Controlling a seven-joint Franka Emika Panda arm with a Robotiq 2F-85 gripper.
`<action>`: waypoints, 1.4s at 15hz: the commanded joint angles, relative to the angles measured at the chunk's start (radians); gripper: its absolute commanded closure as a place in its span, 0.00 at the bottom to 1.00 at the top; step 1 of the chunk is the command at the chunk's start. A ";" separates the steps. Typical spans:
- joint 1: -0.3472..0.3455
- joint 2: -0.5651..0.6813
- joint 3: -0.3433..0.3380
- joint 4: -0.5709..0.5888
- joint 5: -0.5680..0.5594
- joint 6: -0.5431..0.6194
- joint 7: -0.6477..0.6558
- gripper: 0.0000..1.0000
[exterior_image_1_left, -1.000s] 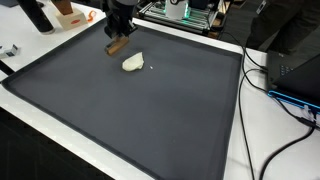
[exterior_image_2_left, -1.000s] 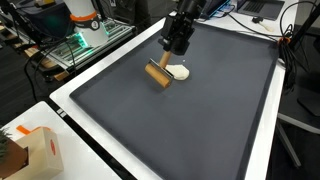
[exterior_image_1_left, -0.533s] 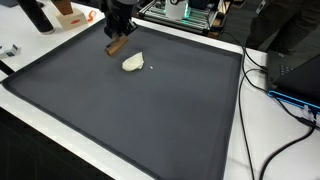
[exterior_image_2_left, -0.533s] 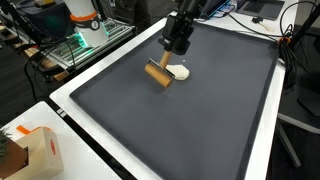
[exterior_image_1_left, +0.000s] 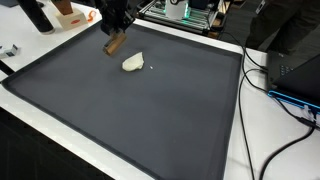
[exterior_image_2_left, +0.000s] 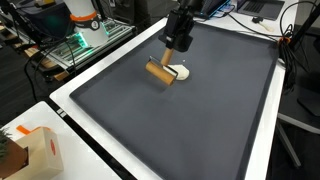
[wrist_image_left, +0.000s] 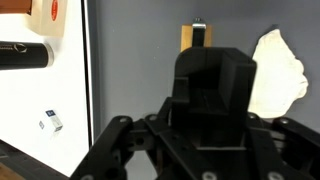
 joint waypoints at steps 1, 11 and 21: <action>-0.036 -0.059 -0.002 -0.026 0.085 0.031 -0.118 0.76; -0.136 -0.155 -0.004 -0.032 0.415 0.068 -0.474 0.76; -0.143 -0.159 -0.011 -0.001 0.474 0.052 -0.538 0.51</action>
